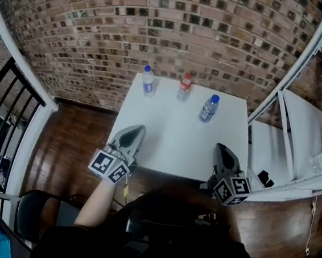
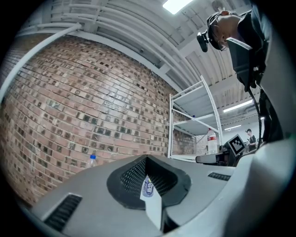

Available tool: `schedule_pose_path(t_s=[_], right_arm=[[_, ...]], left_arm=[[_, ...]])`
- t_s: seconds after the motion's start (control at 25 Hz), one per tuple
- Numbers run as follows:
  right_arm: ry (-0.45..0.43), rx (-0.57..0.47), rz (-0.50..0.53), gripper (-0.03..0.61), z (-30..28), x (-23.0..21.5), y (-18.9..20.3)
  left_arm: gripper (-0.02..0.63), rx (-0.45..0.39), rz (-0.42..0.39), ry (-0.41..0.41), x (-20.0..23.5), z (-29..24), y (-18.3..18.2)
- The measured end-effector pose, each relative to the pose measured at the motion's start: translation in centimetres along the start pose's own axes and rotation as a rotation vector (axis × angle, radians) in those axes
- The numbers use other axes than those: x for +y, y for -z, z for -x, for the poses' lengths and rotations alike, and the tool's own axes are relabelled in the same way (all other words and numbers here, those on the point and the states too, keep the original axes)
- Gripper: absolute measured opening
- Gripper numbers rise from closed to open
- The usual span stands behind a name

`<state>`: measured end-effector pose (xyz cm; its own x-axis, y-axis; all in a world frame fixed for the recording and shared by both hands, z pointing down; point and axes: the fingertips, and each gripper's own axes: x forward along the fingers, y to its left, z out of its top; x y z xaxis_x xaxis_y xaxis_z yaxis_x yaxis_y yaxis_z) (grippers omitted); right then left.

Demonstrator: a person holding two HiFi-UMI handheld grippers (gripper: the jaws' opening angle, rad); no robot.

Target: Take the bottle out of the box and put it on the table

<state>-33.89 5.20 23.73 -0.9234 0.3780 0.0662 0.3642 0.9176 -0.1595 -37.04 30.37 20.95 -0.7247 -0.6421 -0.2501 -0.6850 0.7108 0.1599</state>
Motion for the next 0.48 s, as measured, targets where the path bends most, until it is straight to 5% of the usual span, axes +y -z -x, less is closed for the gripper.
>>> schedule_pose_path(t_s=[0.48], right_arm=[[0.005,0.018,-0.047,0.0,-0.1,-1.9,1.2]], left_arm=[[-0.003,0.048,0.006,-0.095,1.4,2.6,1.3]])
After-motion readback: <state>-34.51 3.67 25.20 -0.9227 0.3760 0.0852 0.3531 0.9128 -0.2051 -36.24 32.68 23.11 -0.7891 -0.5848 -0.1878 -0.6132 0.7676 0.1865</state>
